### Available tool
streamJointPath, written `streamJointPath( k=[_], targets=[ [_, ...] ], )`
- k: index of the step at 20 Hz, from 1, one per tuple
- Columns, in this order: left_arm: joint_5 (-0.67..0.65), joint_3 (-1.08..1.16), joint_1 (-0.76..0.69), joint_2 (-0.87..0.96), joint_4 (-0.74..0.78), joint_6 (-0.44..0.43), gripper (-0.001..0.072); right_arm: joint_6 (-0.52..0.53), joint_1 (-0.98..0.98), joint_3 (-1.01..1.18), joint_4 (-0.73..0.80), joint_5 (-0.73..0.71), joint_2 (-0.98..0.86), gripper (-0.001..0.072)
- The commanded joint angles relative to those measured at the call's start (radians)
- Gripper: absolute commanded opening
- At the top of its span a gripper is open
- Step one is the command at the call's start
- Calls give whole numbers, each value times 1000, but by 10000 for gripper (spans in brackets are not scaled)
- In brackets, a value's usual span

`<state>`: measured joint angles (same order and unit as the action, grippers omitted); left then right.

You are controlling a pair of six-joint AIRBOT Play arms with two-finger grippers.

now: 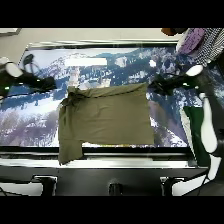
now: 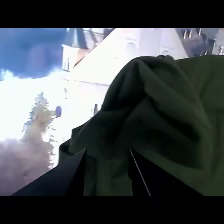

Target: Fold the clothes and pants, and hang the long-sleeved shirts on hangers.

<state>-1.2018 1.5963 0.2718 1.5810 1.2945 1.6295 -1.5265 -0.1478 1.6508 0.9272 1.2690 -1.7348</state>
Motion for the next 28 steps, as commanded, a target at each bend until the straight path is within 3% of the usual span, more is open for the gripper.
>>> streamJointPath(
  k=[1, 6, 9, 17, 22, 25, 28],
  targets=[
    [-68, -113, 120, -126, -91, -68, 313, 148, -122, -120, 51, 248, 119, 466],
    [-32, -532, 188, -398, -90, -79, 312, 237, -173, -676, 117, 170, 373, 456],
    [-3, -700, 188, -492, -83, -87, 312, 266, -173, -892, 115, 104, 439, 457],
    [-24, -745, 188, -505, -64, -82, 312, 303, -171, -991, 8, -40, 439, 450],
    [-39, -769, 188, -502, -63, -33, 315, 250, -34, -1002, -5, -71, 409, 429],
    [-24, -802, 192, -503, -45, -34, 315, 224, 1, -1002, -8, -84, 410, 33],
    [55, -859, 209, -502, -55, -63, 315, 208, 2, -1002, -7, -97, 467, 27]
  ],
)
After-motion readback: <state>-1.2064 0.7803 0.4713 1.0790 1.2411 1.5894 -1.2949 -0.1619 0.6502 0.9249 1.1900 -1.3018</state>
